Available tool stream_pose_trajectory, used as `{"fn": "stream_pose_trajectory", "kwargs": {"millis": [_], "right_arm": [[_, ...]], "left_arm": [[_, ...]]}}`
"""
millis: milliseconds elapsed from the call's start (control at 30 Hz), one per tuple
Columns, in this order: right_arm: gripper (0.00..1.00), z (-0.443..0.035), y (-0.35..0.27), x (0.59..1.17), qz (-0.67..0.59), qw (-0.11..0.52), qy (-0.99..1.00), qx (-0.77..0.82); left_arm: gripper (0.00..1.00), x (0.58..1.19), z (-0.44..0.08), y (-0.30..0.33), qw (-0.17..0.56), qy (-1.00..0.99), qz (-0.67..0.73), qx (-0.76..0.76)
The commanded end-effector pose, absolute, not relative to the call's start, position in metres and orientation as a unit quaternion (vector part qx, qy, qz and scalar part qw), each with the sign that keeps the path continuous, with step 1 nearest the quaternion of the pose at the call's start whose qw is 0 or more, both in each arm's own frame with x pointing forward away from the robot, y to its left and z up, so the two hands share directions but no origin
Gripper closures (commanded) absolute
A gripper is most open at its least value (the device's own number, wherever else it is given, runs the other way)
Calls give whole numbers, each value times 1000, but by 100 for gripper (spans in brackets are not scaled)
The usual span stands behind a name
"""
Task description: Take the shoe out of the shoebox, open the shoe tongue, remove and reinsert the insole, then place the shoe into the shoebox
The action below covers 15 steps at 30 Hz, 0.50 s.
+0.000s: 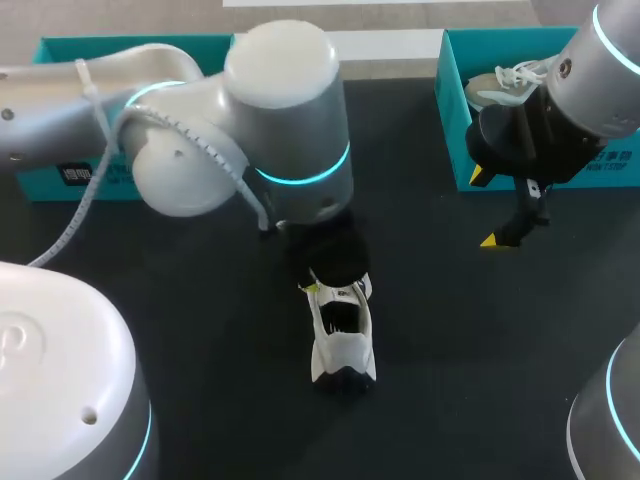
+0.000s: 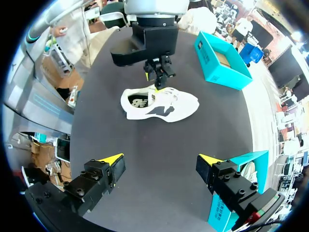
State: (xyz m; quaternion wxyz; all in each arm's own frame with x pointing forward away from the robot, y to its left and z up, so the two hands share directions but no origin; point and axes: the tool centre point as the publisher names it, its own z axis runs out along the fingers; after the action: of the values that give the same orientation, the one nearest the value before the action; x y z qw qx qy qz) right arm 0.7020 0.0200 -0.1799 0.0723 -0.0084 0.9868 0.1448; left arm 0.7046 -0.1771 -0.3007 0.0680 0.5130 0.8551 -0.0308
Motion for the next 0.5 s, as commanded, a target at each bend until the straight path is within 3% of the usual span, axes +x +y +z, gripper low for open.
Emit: {"fn": "stream_pose_trajectory", "kwargs": {"millis": [33, 367, 500], "right_arm": [[0, -181, 22, 704, 143, 71, 987, -8], [0, -181, 22, 704, 143, 71, 987, -8], [0, -181, 22, 704, 143, 71, 987, -8]], "left_arm": [[0, 703, -299, -168, 73, 853, -37, 516], [0, 703, -299, -168, 73, 853, -37, 516], [0, 688, -294, -168, 86, 930, -28, 357]]}}
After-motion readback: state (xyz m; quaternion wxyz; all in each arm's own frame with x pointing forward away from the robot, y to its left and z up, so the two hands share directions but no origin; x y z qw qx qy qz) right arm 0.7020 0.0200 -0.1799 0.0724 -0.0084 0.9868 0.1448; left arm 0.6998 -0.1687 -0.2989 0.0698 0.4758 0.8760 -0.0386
